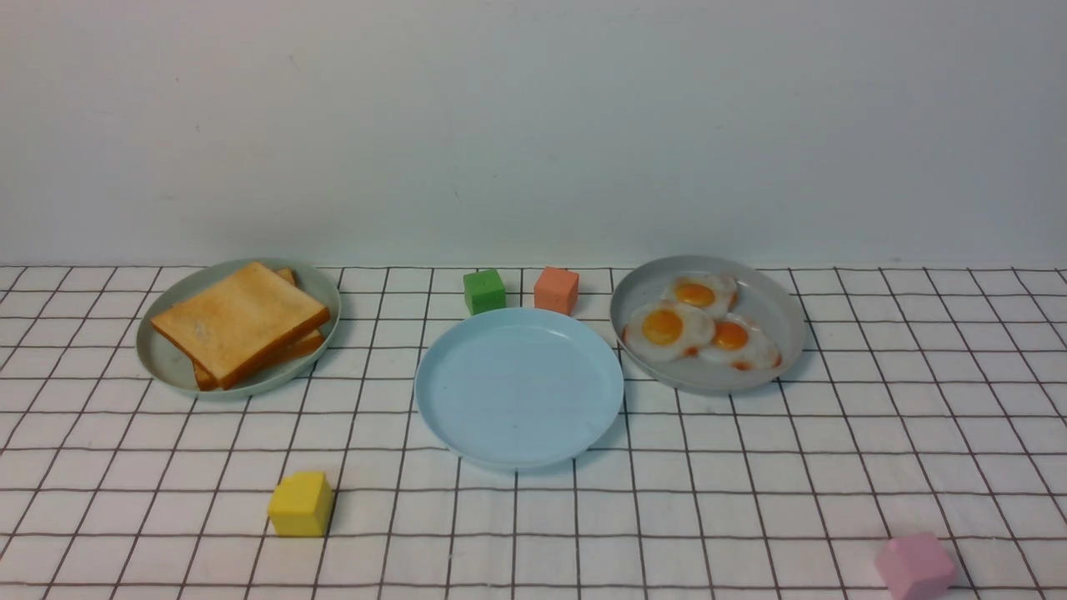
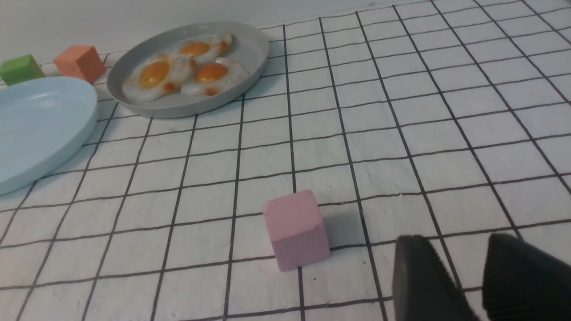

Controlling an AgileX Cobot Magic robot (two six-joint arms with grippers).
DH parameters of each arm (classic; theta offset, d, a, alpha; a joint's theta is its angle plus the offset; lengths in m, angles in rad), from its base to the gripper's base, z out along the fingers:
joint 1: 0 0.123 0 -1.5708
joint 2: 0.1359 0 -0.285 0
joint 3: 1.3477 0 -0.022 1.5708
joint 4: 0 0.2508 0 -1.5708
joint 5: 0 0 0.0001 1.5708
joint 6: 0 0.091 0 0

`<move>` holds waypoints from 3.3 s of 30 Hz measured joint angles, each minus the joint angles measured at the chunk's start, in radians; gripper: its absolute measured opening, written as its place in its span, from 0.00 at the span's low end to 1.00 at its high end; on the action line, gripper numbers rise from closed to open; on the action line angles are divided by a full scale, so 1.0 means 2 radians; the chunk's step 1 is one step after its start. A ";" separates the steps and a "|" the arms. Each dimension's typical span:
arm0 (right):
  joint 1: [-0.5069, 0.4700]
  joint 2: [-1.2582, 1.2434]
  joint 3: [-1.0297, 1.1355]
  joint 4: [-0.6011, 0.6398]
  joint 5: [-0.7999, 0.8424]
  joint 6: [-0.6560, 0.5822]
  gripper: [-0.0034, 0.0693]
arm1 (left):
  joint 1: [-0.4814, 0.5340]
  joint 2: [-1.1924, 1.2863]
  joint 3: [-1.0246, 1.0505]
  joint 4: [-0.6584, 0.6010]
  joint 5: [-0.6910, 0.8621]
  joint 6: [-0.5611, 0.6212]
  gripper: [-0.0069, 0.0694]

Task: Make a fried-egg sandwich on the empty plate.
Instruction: Use the left arm to grab a slice of bread

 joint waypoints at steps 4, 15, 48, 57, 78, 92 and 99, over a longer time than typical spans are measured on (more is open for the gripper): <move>0.000 0.000 0.000 0.000 0.000 0.000 0.38 | 0.000 0.000 0.000 -0.083 -0.069 -0.045 0.25; 0.000 0.000 0.000 -0.001 0.000 0.000 0.38 | 0.000 0.120 -0.151 -0.039 -0.010 0.091 0.15; 0.069 0.118 -0.200 0.116 0.057 0.025 0.19 | 0.000 0.635 -0.493 -0.067 0.275 0.370 0.07; 0.177 0.329 -0.410 0.102 0.272 -0.128 0.03 | -0.029 0.725 -0.580 -0.036 0.280 0.366 0.07; 0.247 0.390 -0.429 0.082 0.275 -0.159 0.05 | -0.010 1.022 -0.844 0.145 0.305 0.349 0.53; 0.247 0.390 -0.429 0.084 0.274 -0.159 0.06 | -0.010 1.077 -0.847 0.170 0.254 0.388 0.62; 0.247 0.390 -0.429 0.093 0.275 -0.159 0.06 | -0.010 1.085 -0.849 0.180 0.254 0.388 0.52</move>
